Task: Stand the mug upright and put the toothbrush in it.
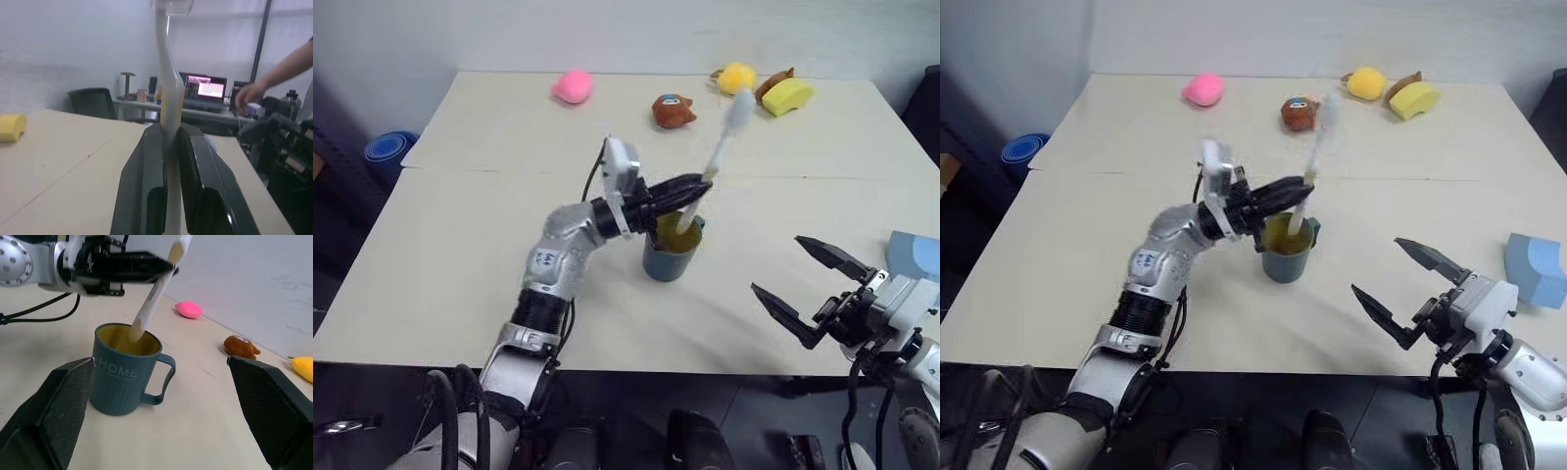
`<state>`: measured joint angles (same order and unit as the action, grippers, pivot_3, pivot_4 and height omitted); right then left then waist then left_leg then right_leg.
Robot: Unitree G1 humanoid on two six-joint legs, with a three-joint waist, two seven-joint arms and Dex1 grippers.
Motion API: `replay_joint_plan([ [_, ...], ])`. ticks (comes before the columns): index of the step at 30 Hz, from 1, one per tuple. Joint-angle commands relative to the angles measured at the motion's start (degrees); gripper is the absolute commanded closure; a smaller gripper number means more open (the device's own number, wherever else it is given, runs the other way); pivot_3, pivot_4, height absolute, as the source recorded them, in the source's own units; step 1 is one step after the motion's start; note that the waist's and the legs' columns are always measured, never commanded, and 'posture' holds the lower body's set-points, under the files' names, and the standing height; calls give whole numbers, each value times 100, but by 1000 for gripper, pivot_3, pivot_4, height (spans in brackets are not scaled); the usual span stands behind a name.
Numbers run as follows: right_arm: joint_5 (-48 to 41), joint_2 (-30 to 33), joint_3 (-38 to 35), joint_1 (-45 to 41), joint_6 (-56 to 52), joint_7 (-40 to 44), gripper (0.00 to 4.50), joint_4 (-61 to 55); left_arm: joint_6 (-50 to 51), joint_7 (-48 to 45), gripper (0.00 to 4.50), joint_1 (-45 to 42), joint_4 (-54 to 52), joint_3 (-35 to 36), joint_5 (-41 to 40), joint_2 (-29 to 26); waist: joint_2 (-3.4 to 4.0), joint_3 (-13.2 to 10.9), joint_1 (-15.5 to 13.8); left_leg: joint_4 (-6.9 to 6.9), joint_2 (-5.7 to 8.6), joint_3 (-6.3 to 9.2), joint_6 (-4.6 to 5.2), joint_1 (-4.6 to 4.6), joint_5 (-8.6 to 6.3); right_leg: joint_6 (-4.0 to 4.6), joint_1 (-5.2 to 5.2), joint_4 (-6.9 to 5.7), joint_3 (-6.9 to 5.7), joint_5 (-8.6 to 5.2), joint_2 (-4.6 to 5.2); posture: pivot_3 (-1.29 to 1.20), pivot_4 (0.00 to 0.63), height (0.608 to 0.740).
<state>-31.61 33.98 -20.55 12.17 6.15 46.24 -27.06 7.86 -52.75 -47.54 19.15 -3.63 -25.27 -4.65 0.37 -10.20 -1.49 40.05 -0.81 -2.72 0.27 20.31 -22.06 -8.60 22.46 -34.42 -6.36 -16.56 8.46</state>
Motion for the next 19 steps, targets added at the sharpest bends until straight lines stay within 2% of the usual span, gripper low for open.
replay_joint_plan([
  [1, 59, -86, -154, 92, 129, -132, 0, -276, -603, -138, 3285, 108, 122, 65, 118, 69, 0, 0, -3, 0, -1, -1, 0, 0, 0, 0, 1, 0, 0, 0, 0, 0, 150, 740],
  [6, 60, -87, -209, 196, 191, -69, 0, -218, -12, -141, 1979, 554, -876, 303, -234, -418, 0, 0, 2, 1, -2, 0, 2, 0, 0, 0, 0, -1, 0, 0, 1, 0, 150, 740],
  [9, 24, 28, -202, 156, 294, 241, 0, 105, 386, -268, 1979, 1204, -1627, 586, -105, -1458, 0, 0, 6, 2, -4, 3, 2, 0, 0, 0, 0, -2, 0, 0, 0, 0, 150, 740],
  [14, 4, 401, 21, -267, 465, 1161, 0, 1046, -292, -607, 1979, 2623, -1851, 1320, 461, -2941, 7, 3, 119, -8, -10, 3, 1, -14, 0, 1, -1, -12, 1, 0, -3, 0, 150, 740],
  [19, 134, 572, 292, -976, 816, 2060, 0, 2375, -1030, -621, 1979, 4158, -1882, 2078, 683, -3696, 0, -1, 119, -5, -10, 8, 0, -9, -1, 1, -5, 0, -2, -1, 0, 0, 150, 740],
])
